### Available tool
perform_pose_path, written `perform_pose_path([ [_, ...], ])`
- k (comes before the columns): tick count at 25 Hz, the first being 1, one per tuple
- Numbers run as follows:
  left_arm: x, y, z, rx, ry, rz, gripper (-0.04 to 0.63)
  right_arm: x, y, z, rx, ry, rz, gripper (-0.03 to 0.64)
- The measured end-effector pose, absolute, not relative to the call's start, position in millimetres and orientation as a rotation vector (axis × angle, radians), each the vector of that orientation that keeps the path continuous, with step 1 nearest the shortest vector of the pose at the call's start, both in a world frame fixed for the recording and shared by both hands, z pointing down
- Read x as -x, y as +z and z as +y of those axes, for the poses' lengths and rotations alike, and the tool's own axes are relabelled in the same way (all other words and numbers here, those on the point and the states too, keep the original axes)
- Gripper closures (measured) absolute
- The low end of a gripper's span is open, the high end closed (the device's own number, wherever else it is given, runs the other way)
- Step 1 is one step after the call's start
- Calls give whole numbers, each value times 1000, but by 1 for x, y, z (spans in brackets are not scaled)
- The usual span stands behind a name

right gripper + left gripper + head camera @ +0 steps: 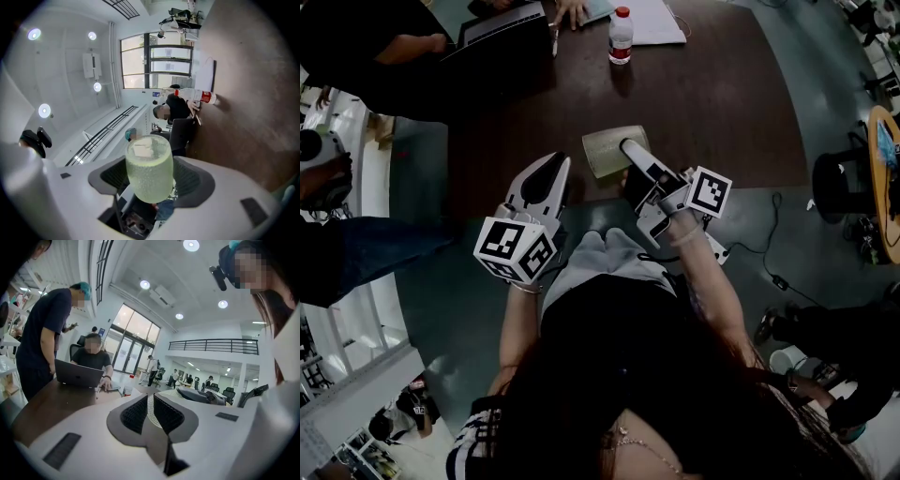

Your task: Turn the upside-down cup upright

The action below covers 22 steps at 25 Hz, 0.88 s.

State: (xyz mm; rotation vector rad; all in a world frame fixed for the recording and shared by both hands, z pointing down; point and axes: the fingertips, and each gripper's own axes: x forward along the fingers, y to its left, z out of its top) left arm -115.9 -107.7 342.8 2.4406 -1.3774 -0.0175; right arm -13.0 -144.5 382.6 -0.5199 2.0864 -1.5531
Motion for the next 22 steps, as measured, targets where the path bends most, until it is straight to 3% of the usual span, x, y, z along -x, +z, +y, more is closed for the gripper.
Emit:
perform_pose_path([
  [9,114,339,-105,-2487,-34,-1303,494,16,383,-145,496,-1567,2056,296],
  [16,105,342,-104,-2522,-42,-1188,337,16,384,-145,475,-1570,2042,296],
  [22,97,344,-103,-2548,-20,-1108,273,18,381,-145,445,-1575,2035,296],
])
